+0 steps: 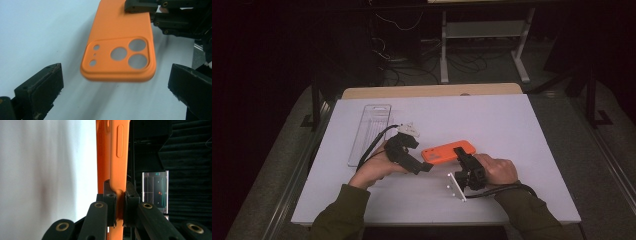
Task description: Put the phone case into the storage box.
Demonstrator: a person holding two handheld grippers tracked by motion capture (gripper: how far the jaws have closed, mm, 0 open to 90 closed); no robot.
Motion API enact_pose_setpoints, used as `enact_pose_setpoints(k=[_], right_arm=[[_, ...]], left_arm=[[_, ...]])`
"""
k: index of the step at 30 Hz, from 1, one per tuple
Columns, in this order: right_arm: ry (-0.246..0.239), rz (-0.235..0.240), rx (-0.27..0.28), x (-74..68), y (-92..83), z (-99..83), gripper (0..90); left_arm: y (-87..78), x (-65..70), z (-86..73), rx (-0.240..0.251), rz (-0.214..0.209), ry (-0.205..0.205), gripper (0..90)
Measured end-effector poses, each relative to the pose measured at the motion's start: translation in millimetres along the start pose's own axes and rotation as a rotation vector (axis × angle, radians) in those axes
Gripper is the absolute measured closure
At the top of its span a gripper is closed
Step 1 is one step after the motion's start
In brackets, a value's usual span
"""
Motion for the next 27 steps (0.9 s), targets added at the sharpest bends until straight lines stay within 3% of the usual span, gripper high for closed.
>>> enact_pose_setpoints(k=[7,9,10,11,15,19,20,27], right_arm=[[0.032,0.031,-0.007,0.7,1.6,-5.6,81.8],[0.06,0.04,0.005,2.2,1.9,-6.3,81.7],[0.124,0.062,-0.003,-0.8,1.4,-7.5,81.7],[0.111,0.061,0.002,1.1,2.4,-8.6,81.7],[0.186,0.078,0.013,2.1,3.2,-10.8,81.6],[0.219,0.096,0.034,3.9,4.9,-11.8,81.7],[0.249,0.098,0.033,3.3,4.8,-12.3,81.7],[0.312,0.123,0.031,3.5,5.4,-15.3,81.6]], left_arm=[[-2.1,-6.6,-3.3,-0.007,0.015,-0.01,0.0],[-1.6,-7.8,-4.3,-0.01,0.018,-0.009,0.0],[-1.7,-8.7,-5.0,-0.015,0.022,-0.004,0.0],[-1.4,-8.9,-5.1,-0.013,0.023,-0.007,0.0],[-1.0,-12.0,-5.5,-0.013,0.029,0.01,0.0],[-1.0,-12.1,-5.4,-0.009,0.038,-0.02,0.0],[-1.0,-12.4,-5.3,-0.008,0.039,-0.02,0.0],[-1.3,-13.7,-4.6,-0.004,0.047,-0.02,0.9]])
Point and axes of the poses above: each handheld gripper's, and its own axes: y roughly forward along the jaws, z roughly out of its top, x roughly to its right, the point moved 10 cm from there along y, roughly forward along the jaws, and after that the axes turned 9 degrees about z, right-handed, at the moved point
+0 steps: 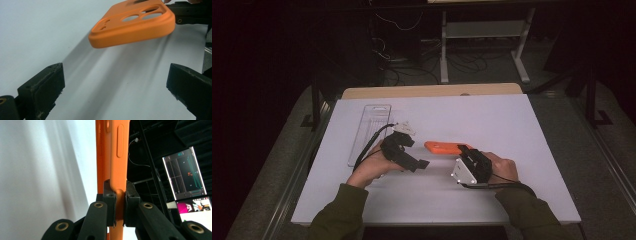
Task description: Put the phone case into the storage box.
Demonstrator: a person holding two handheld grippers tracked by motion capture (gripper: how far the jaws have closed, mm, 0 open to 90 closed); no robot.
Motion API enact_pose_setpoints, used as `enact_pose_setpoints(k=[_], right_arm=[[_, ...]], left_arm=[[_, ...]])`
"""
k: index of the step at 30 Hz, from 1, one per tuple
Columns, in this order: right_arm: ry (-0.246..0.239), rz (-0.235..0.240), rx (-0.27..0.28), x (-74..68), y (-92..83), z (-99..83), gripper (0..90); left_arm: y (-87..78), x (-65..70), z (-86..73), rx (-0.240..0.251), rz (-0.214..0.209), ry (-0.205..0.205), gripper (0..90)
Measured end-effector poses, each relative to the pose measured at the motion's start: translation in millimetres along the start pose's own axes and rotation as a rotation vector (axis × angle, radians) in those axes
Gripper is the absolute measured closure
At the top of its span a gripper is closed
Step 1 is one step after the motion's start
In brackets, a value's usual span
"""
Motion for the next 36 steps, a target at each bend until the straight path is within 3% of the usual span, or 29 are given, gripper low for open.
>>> enact_pose_setpoints(k=[4,5,7,11,19,20,24,28,29,32,33,36], right_arm=[[0.02,0.003,-0.003,3.2,0.2,-1.9,81.5],[0.018,-0.003,-0.006,5.2,-0.1,-2.5,81.6],[0.039,0.003,-0.004,5.7,0.2,-3.1,81.5],[0.086,0.015,-0.005,6.7,0.5,-5.3,81.5],[0.199,0.032,-0.001,7.4,-0.2,-7.5,81.6],[0.217,0.05,0.003,6.2,-0.1,-7.3,81.6],[0.258,0.063,0.007,7.3,0.1,-8.8,81.5],[0.274,0.071,0.005,9.0,0.2,-10.7,81.5],[0.278,0.067,0.004,9.5,0.2,-11.1,81.5],[0.288,0.07,-0.003,10.7,0.5,-12.3,81.5],[0.296,0.074,-0.004,11.0,0.4,-12.7,81.5],[0.324,0.086,-0.008,12.1,1.0,-14.5,81.5]], left_arm=[[0.3,-1.4,-1.3,-0.009,0.011,0.009,0.9],[-0.5,-2.9,-2.9,-0.023,0.013,0.032,0.9],[0.7,-1.7,-1.7,-0.011,0.017,0.021,0.8],[1.5,-1.4,-0.1,0.003,0.022,0.014,0.4],[0.4,-4.2,0.1,0.005,0.03,0.045,0.4],[-0.2,-5.3,-0.6,-0.001,0.032,0.056,0.4],[0.3,-4.1,0.1,0.004,0.034,0.04,0.4],[0.8,-3.5,-0.3,0.001,0.033,0.046,0.6],[0.1,-4.5,-1.4,-0.01,0.033,0.068,0.6],[1.6,-1.4,0.3,0.006,0.026,0.053,0.7],[1.2,-3.0,-1.4,-0.008,0.029,0.078,0.7],[2.3,-1.1,0.3,0.007,0.036,0.063,0.6]])
Point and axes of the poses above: each handheld gripper's, and its own axes: y roughly forward along the jaws, z roughly out of its top, x roughly to its right, the point moved 10 cm from there along y, roughly forward along the jaws, and after that the axes turned 9 degrees about z, right-handed, at the moved point
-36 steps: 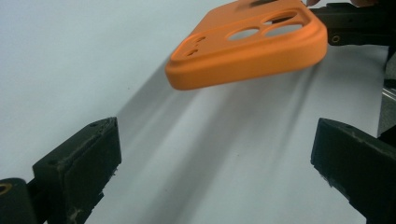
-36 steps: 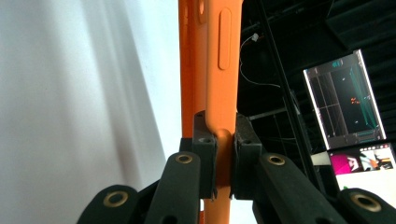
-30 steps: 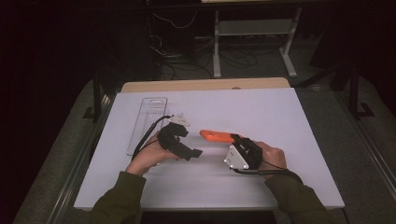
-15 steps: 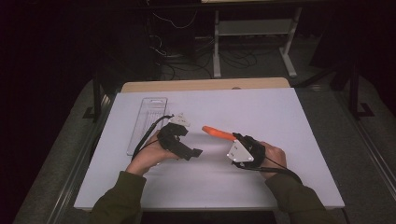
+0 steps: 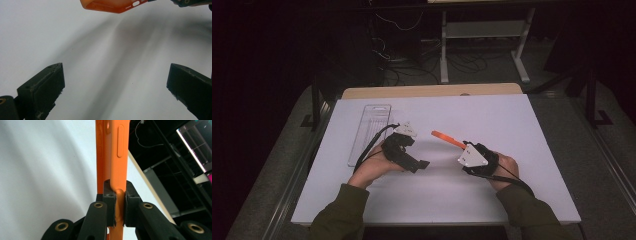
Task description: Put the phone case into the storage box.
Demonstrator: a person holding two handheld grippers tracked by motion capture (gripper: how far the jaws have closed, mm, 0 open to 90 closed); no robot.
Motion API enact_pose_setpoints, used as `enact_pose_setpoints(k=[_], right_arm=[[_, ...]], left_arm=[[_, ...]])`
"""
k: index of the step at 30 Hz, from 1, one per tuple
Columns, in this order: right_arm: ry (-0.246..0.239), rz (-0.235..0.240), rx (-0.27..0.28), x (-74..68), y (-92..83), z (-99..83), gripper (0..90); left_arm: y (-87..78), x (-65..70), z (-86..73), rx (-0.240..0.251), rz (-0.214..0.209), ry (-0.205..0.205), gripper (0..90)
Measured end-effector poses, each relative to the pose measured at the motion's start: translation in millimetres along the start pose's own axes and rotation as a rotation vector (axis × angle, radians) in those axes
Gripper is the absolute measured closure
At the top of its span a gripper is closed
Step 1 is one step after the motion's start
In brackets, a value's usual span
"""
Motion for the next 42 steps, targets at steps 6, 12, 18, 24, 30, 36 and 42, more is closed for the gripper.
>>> enact_pose_setpoints(k=[6,12,18,24,30,36,42], right_arm=[[0.079,0.03,0.006,0.8,0.7,-1.3,81.5],[0.177,0.066,0.022,3.4,1.6,-2.5,81.5],[0.288,0.103,0.047,5.2,2.2,-3.5,81.4],[0.402,0.147,0.068,7.1,2.3,-4.8,81.5],[0.519,0.198,0.093,8.5,3.0,-7.1,81.5],[0.619,0.241,0.112,7.1,4.0,-7.7,81.5],[0.694,0.258,0.141,10.0,5.9,-9.5,81.5]], left_arm=[[-0.4,1.0,2.4,0.022,0.001,-0.009,0.6],[-2.4,-1.0,2.9,0.025,0.01,0.001,0.6],[-3.5,-2.0,3.1,0.025,0.014,0.003,0.6],[-3.6,-3.1,4.6,0.039,0.018,-0.011,0.6],[-4.7,-3.3,7.0,0.06,0.016,-0.028,0.6],[-5.8,-4.5,9.1,0.079,0.011,-0.039,0.6],[-5.7,-5.1,10.5,0.092,0.018,-0.048,0.6]])
Point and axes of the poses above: each handheld gripper's, and its own axes: y roughly forward along the jaws, z roughly out of its top, x roughly to its right, the point moved 10 cm from there along y, roughly forward along the jaws, and after that the axes turned 9 degrees about z, right-handed, at the moved point
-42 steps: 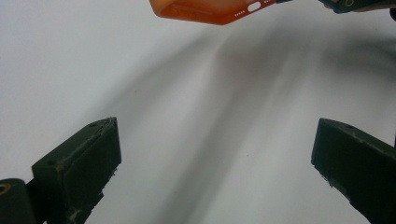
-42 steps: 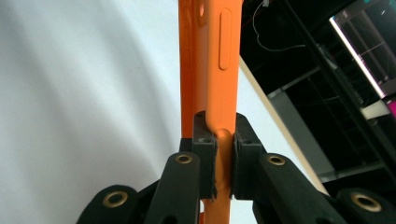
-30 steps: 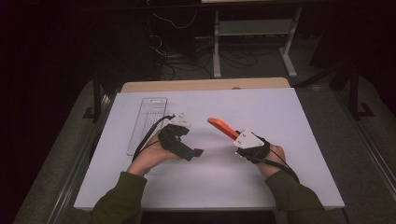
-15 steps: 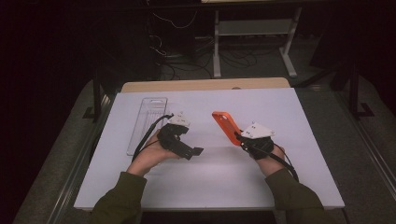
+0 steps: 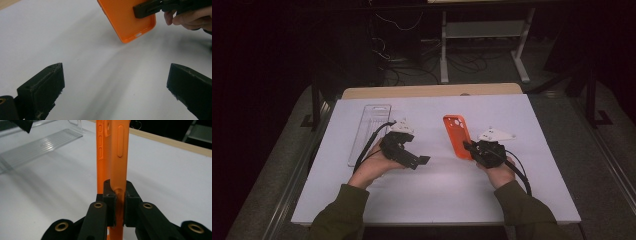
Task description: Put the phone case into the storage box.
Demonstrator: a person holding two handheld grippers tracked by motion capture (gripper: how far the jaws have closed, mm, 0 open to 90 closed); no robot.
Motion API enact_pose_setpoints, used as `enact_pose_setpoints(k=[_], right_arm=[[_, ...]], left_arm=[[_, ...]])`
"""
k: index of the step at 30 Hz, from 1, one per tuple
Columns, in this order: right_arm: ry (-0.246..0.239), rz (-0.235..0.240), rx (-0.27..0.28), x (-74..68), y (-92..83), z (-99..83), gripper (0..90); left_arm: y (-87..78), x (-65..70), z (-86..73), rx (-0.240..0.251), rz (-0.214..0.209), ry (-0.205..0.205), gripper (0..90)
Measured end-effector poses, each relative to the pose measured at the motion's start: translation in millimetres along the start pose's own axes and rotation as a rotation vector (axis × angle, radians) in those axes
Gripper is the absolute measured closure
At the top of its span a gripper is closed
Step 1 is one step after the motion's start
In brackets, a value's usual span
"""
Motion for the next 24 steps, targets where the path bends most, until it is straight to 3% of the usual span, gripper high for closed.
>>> enact_pose_setpoints(k=[2,3,6,9,13,14,15,24], right_arm=[[0.02,0.003,0.014,0.8,-0.3,0.7,81.5],[0.022,-0.001,0.02,1.3,-0.8,1.0,81.5],[0.037,-0.005,0.026,0.8,-1.6,1.1,81.5],[0.041,-0.015,0.036,0.9,-2.2,1.7,81.5],[0.035,-0.029,0.052,-0.2,-2.4,3.6,81.4],[0.028,-0.034,0.059,-0.4,-1.9,4.4,81.5],[0.021,-0.039,0.061,-0.1,-1.5,4.6,81.4],[0.046,-0.051,0.084,-6.1,2.2,8.6,81.4]], left_arm=[[-0.1,-1.8,0.5,0.004,0.009,0.001,0.6],[0.3,-0.1,1.5,0.011,0.006,-0.024,0.6],[0.3,-1.7,3.2,0.021,0.015,-0.015,0.6],[1.2,0.5,6.4,0.039,0.013,-0.034,0.6],[2.2,-0.2,12.5,0.058,0.025,-0.039,0.6],[2.3,1.3,14.1,0.064,0.021,-0.06,0.6],[2.1,-0.6,16.3,0.071,0.027,-0.047,0.5],[3.5,-5.4,35.6,0.132,0.039,-0.117,0.0]])
Point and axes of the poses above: each handheld gripper's, and its own axes: y roughly forward along the jaws, z roughly out of its top, x roughly to its right, the point moved 10 cm from there along y, roughly forward along the jaws, and after that the axes turned 9 degrees about z, right-handed, at the moved point
